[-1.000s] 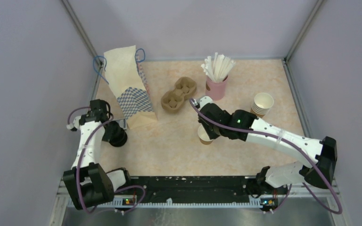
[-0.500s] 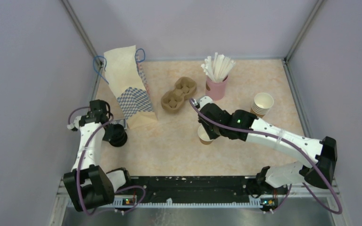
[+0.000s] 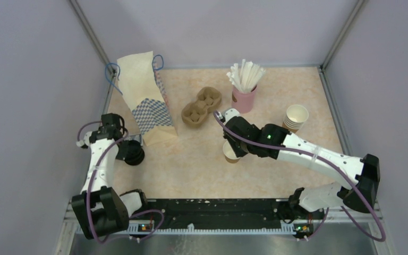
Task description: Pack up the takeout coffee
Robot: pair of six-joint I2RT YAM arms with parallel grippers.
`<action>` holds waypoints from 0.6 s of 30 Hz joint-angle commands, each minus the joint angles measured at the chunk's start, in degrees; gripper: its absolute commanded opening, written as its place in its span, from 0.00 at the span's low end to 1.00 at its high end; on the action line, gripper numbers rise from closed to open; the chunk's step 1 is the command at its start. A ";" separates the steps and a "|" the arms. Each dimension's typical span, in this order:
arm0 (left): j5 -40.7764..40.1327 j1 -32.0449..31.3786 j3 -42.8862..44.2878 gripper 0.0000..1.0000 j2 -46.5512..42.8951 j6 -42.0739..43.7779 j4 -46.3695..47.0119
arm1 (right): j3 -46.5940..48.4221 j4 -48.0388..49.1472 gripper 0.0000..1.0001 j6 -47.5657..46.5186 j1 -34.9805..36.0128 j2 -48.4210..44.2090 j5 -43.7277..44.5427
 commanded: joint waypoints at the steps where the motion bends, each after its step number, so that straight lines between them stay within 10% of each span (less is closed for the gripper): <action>1: -0.71 0.34 3.48 0.00 -1.70 -0.72 -2.27 | 2.83 -0.71 0.21 0.01 0.55 0.41 0.20; 12: -0.55 0.35 1.65 0.01 -7.09 2.40 1.26 | 3.26 -0.56 0.21 0.02 0.55 1.16 -0.07; 15: -2.10 0.41 -1.04 0.41 -6.10 3.86 5.64 | 3.33 -0.66 0.21 -0.07 0.55 1.09 -0.33; 18: -0.57 1.24 -1.32 0.56 -2.36 6.79 6.81 | 3.82 -1.27 0.21 -0.04 0.67 1.01 -0.16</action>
